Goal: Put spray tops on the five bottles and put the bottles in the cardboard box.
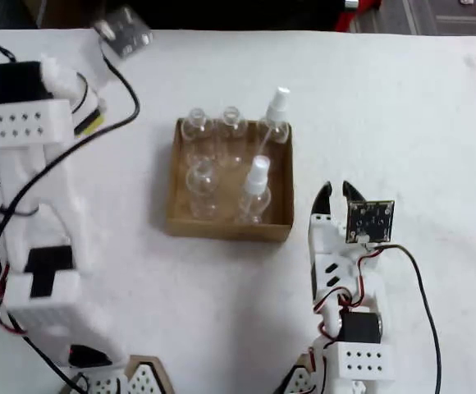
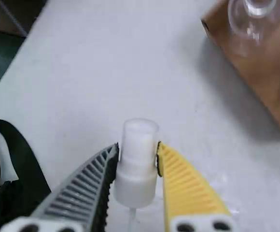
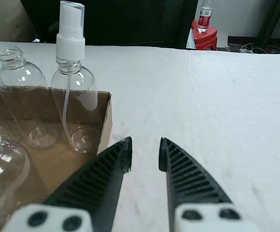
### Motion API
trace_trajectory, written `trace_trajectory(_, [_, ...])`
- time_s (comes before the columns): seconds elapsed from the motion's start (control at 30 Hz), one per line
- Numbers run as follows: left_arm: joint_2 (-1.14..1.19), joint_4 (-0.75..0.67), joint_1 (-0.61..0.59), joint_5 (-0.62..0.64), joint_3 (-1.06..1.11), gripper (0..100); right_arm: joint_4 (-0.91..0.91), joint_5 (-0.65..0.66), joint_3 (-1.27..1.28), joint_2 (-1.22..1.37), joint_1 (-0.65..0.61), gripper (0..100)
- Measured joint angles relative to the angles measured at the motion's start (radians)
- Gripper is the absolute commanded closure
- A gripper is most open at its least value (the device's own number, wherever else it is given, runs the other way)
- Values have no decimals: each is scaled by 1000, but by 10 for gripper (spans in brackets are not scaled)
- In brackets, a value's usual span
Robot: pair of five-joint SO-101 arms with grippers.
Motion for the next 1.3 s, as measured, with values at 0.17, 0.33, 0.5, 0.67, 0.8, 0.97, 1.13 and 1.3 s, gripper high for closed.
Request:
trace_trajectory(0.17, [-147,5,75,198,-18,978,0,0,0,0,0,922])
trace_trajectory(0.33, [-296,0,137,342,-20,979,0,0,0,0,0,922])
trace_trajectory(0.5, [-364,-14,229,568,-20,979,0,0,0,0,0,922])
trace_trajectory(0.67, [-364,-157,253,809,-15,979,0,0,0,0,0,922])
trace_trajectory(0.8, [-367,-333,295,933,91,979,0,0,0,0,0,922])
trace_trajectory(0.97, [-368,-598,367,961,350,979,0,0,0,0,0,921])
trace_trajectory(1.13, [-394,-904,411,962,511,979,0,0,0,0,0,921])
trace_trajectory(1.3, [-330,-1218,414,962,640,979,0,0,0,0,0,921])
